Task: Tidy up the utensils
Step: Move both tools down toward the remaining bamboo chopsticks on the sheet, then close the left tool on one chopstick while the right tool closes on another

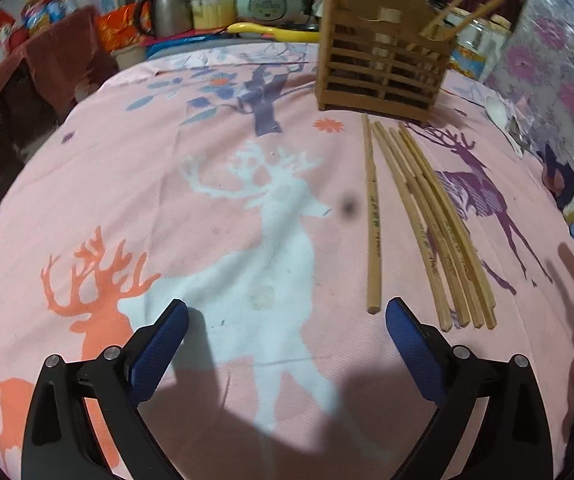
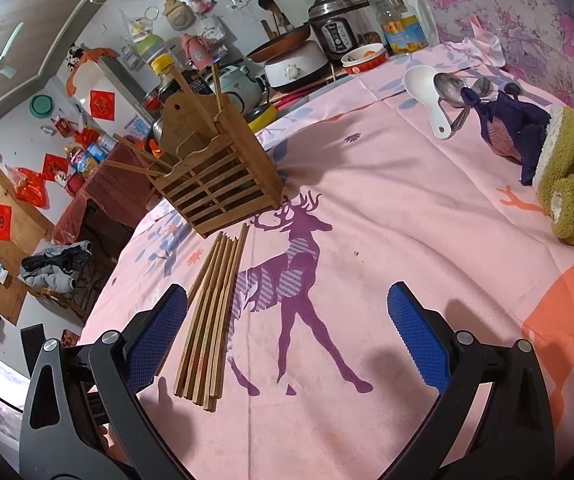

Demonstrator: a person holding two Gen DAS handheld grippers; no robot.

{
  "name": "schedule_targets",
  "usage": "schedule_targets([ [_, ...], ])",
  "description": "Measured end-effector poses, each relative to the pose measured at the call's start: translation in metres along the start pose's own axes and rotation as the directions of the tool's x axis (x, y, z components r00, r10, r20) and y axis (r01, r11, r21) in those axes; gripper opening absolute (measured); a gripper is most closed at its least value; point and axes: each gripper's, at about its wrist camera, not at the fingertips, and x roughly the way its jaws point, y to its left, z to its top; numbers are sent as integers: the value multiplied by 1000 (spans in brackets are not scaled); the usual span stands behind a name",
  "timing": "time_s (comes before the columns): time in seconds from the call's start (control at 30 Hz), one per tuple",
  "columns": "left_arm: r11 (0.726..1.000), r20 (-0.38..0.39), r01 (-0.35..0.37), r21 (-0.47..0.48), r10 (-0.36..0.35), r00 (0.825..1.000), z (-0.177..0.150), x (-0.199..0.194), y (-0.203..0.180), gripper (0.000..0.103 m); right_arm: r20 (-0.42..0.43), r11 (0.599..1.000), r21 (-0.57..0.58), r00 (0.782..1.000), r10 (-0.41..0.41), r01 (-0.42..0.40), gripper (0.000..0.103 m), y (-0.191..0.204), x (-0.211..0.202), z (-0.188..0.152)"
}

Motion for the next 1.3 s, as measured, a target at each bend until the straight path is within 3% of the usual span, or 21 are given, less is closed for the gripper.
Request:
schedule_targets([
  [0.1, 996, 30, -26, 88, 23, 999, -1, -3, -17, 97, -1, 1000, -8, 1000, -5, 5, 97, 1, 0, -1],
  [0.17, 991, 41, -35, 128, 30, 999, -1, -2, -26, 91, -3, 1000, -8, 1000, -5, 5, 97, 2, 1, -1],
  [0.23, 987, 34, -27, 160, 22, 999, 0, 3, -34, 64, -6, 1000, -10, 1000, -7, 7, 97, 2, 2, -1],
  [0.27, 986, 20, -8, 166, 5, 1000, 2, 6, -36, 55, -8, 1000, -13, 1000, -8, 8, 97, 2, 2, -2],
  [0.33, 986, 14, 46, 162, -49, 999, 7, 7, -36, 20, -9, 999, -34, 1000, -16, 16, 97, 5, 3, -3],
  [0.4, 989, 11, 55, 139, -57, 998, 10, 9, -33, 8, -2, 997, -73, 999, -33, 33, 97, 11, 3, -4],
  [0.57, 994, -5, 107, -7, -107, 994, 15, 10, -2, 8, -34, 976, -213, 998, -45, 37, 95, 32, 9, -16],
  [0.63, 992, -7, 125, -35, -125, 992, 15, 11, 3, 9, -73, 947, -320, 996, -59, 33, 87, 48, 14, -28],
  [0.8, 996, 1, 91, 6, -91, 996, 14, 9, -5, 9, -121, 820, -566, 975, -185, 85, 70, 79, 29, -63],
  [1.0, 996, 5, 80, 37, -80, 997, 11, 8, -9, 16, -175, 783, -620, 963, -204, 54, 66, 82, 31, -74],
  [1.1, 996, 6, 75, 50, -76, 997, 11, 8, -11, 20, -185, 743, -668, 955, -229, 49, 66, 91, 36, -84],
  [1.17, 996, 6, 67, 64, -68, 998, 10, 8, -14, 23, -188, 739, -672, 955, -228, 44, 59, 94, 38, -84],
  [1.27, 995, 11, 38, 87, -40, 999, 9, 8, -19, 35, -208, 753, -657, 956, -208, 21, 51, 95, 41, -83],
  [1.3, 996, 12, 23, 90, -24, 1000, 9, 8, -20, 43, -212, 760, -649, 955, -207, 20, 51, 95, 42, -82],
])
